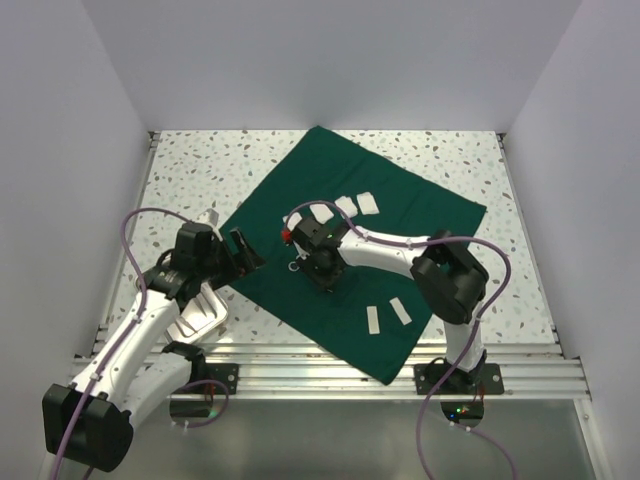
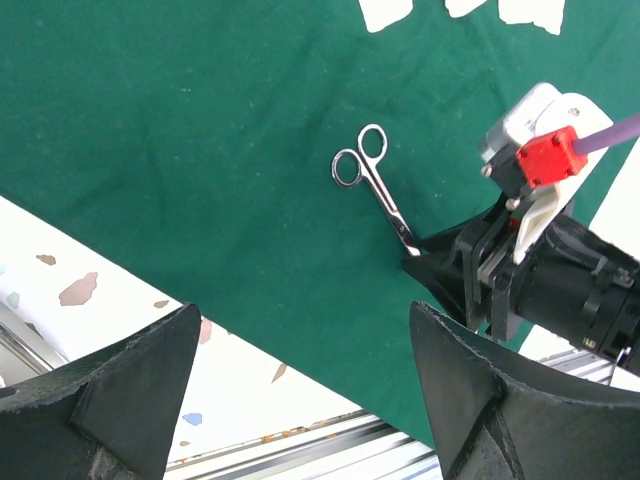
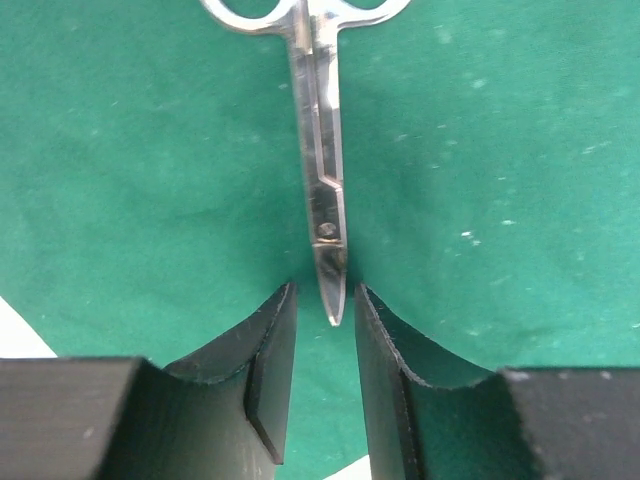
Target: Prepare the surgical pack
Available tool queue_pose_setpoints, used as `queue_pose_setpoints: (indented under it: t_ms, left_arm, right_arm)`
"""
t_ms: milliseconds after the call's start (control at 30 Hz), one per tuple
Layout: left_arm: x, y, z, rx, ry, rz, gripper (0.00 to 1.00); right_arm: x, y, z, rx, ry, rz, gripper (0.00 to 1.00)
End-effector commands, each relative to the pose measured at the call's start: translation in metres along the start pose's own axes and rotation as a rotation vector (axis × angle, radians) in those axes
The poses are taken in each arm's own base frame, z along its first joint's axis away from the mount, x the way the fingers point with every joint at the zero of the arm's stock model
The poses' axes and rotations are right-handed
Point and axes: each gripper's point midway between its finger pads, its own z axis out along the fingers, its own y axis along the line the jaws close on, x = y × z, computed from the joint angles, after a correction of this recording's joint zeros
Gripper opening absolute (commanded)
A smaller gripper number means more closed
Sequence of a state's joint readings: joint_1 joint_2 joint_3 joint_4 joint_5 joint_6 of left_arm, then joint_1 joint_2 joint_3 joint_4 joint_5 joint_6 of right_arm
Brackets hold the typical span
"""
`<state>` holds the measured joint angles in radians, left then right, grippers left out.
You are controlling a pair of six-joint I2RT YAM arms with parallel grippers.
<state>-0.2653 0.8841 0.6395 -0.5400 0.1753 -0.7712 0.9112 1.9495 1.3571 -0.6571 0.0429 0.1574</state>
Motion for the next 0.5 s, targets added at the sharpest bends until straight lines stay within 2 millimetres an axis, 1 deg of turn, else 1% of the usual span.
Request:
queue_pose_setpoints:
  t_ms: [0, 100, 133, 200, 300, 400, 467]
  left_arm:
    - [-0.002, -0.006, 0.000, 0.032, -0.021, 0.003, 0.88]
    - [-0.001, -0.006, 0.000, 0.033, -0.018, 0.004, 0.88]
    - [-0.001, -0.005, 0.001, 0.034, -0.016, 0.004, 0.88]
    - [0.000, -0.006, 0.001, 0.038, -0.012, 0.004, 0.89]
    - [0.002, -0.007, 0.000, 0.046, -0.007, 0.005, 0.91]
    - [0.004, -0.009, 0.001, 0.061, 0.001, 0.003, 0.93]
    - [0.008, -0.009, 0.003, 0.066, 0.013, 0.002, 0.94]
  right_arm:
    - [-0.009, 0.003, -0.006, 0.017, -0.020, -0.010, 0.33]
    - [-0.009, 0.002, -0.001, 0.025, -0.010, -0.008, 0.33]
    - [-0.006, 0.001, 0.005, 0.032, 0.005, -0.010, 0.34]
    - [-0.005, 0.002, 0.007, 0.032, 0.013, -0.011, 0.34]
    - [0.002, 0.004, 0.014, 0.019, 0.040, -0.009, 0.33]
    - [0.007, 0.003, 0.022, 0.023, 0.057, 0.000, 0.27]
    - [0.010, 0.000, 0.027, 0.043, 0.073, 0.002, 0.15]
